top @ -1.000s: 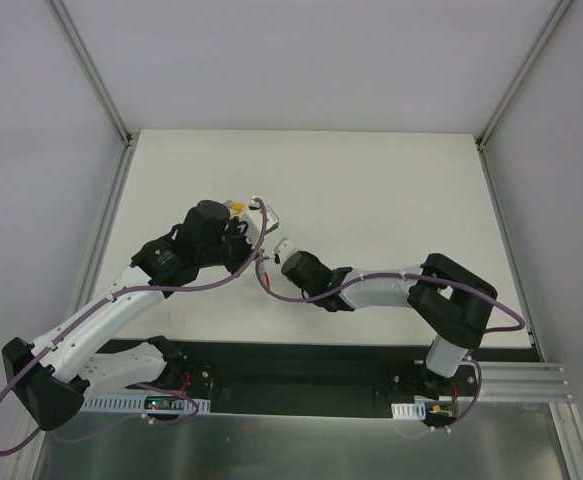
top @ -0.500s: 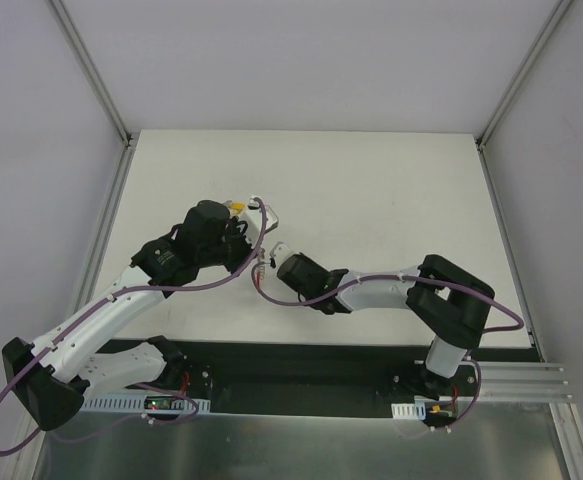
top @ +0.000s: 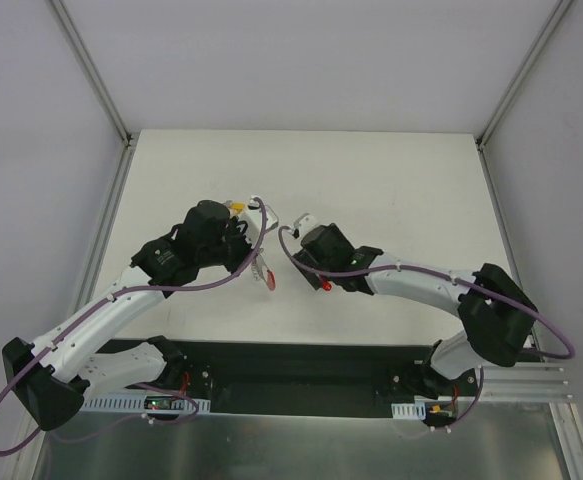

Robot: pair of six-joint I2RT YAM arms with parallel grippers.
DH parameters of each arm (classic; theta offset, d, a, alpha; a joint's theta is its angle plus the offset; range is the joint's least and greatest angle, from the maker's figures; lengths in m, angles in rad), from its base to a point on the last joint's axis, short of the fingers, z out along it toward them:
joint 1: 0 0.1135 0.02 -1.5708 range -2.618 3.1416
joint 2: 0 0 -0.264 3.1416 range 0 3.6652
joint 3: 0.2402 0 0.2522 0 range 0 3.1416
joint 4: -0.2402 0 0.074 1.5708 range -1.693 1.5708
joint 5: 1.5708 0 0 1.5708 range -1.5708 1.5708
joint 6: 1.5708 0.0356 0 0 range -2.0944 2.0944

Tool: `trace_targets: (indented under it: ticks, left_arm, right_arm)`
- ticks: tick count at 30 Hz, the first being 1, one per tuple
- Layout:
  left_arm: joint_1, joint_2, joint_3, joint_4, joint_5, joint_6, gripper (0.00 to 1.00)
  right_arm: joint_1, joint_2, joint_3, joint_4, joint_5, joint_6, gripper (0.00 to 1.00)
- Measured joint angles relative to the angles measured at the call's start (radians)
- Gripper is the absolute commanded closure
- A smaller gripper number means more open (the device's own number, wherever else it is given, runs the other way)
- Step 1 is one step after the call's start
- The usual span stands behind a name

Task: Put the keys on the keyring

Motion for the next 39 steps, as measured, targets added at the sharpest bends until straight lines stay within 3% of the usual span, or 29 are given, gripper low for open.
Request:
trace_targets:
  ticks: [5, 14, 20, 21, 30, 32, 39]
  left_arm:
    - [0.000, 0.000, 0.000, 0.000, 0.000, 0.000, 1.00]
    - [0.000, 0.000, 0.000, 0.000, 0.000, 0.000, 1.00]
    - [0.000, 0.000, 0.000, 0.000, 0.001, 0.000, 1.00]
    - [0.000, 0.000, 0.000, 0.000, 0.001, 0.000, 1.00]
    - [0.000, 0.003, 0.000, 0.000, 0.001, 0.000, 1.00]
    - [0.000, 0.003, 0.000, 0.000, 0.002, 0.000, 1.00]
    - [0.000, 0.006, 0.000, 0.000, 0.002, 0.000, 1.00]
  right_arm:
    - [-0.096, -0.066, 0.024, -0.095, -0.167, 0.061, 0.14]
    - [-0.192, -0.025, 0.120, -0.219, -0.416, 0.112, 0.41]
    - [-0.210, 0.051, 0.121, -0.212, -0.525, 0.124, 0.52]
    - [-0.212, 0.063, 0.121, -0.211, -0.534, 0.126, 0.57]
    - [-0.224, 0.158, 0.122, -0.161, -0.566, 0.130, 0.69]
    - [-0.226, 0.168, 0.122, -0.146, -0.568, 0.130, 0.75]
    - [-0.226, 0.182, 0.123, -0.116, -0.568, 0.129, 0.78]
